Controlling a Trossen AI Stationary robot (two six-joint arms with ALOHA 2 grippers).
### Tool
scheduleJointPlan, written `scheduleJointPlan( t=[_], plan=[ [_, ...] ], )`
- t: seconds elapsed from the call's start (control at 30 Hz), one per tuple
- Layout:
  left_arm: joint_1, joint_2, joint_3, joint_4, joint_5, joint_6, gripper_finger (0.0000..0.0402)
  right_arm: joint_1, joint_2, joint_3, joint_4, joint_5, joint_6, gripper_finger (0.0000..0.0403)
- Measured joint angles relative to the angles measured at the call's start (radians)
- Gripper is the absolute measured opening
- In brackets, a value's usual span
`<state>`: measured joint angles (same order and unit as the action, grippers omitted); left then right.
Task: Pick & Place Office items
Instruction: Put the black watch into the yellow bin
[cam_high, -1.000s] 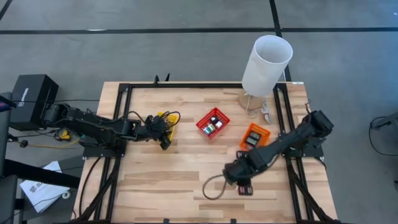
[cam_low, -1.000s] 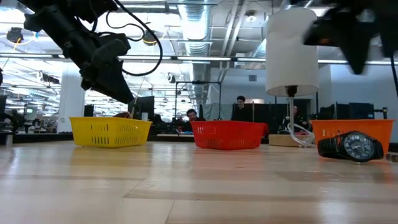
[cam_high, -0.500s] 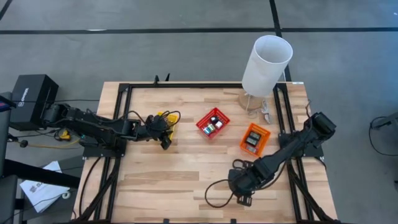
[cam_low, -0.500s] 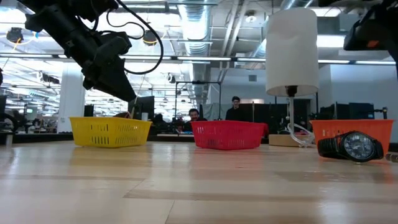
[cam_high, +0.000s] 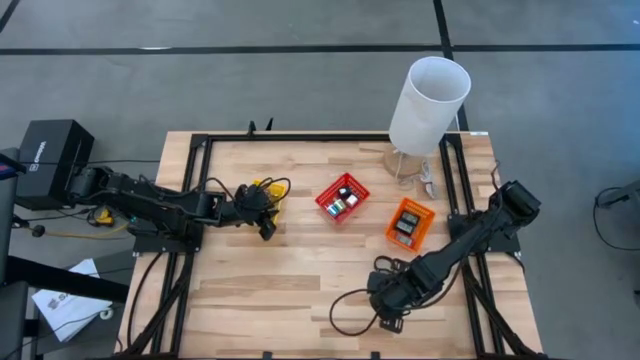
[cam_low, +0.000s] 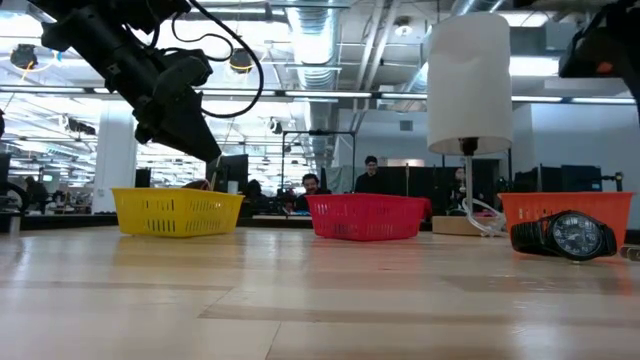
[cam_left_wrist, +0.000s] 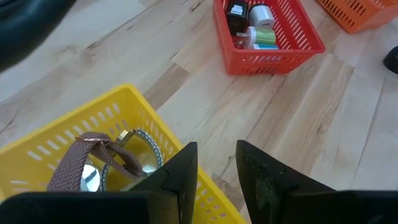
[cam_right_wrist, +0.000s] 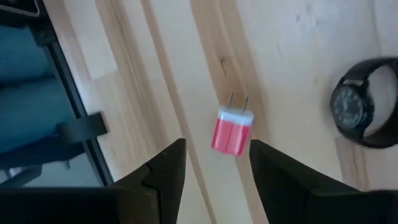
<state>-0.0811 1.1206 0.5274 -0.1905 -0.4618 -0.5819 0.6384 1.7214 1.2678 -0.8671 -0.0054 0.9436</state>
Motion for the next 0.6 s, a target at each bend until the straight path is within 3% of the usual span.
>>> scheduleJointPlan(
  t=[0.37,0.6],
  plan=[
    [0.000,0.000,0.000,0.017,0.000,0.001,0.0104,-0.007,0.001,0.000,0.053,0.039,-0.008,0.0164],
    [0.000,0.000,0.000,0.032,0.000,0.001,0.0104,-0.038,0.001,0.000,0.053,0.213,-0.069,0.0162]
  ],
)
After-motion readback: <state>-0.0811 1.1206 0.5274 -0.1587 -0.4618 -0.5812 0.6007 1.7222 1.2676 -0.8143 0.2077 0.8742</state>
